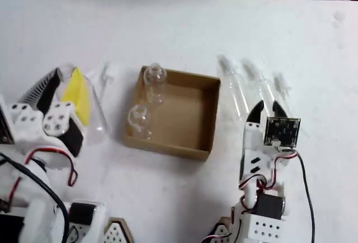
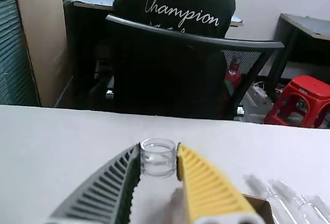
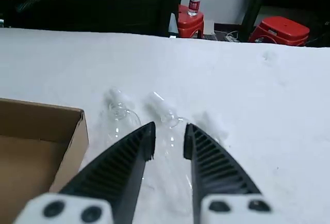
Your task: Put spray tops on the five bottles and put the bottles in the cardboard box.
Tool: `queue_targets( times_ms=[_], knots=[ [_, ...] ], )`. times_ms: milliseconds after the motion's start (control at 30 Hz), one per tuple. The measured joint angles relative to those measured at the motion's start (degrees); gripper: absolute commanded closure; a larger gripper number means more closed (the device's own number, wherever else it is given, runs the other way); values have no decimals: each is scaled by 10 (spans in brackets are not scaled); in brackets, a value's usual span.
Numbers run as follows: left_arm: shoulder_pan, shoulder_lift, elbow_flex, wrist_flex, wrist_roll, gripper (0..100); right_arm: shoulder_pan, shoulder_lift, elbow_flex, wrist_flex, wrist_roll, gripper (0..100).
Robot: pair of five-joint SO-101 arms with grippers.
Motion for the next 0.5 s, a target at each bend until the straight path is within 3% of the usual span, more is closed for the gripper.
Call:
queue_targets(
  times_ms=[133, 300, 500],
  knots=[
    [-1, -88, 119, -78, 10, 979, -13, 1, -78, 98, 5, 961],
    [1, -174, 229, -194, 19, 979, -109, 68, -211, 222, 11, 979],
    [85, -186, 283, -290, 129, 980, -144, 292, -330, 240, -8, 982]
  ],
)
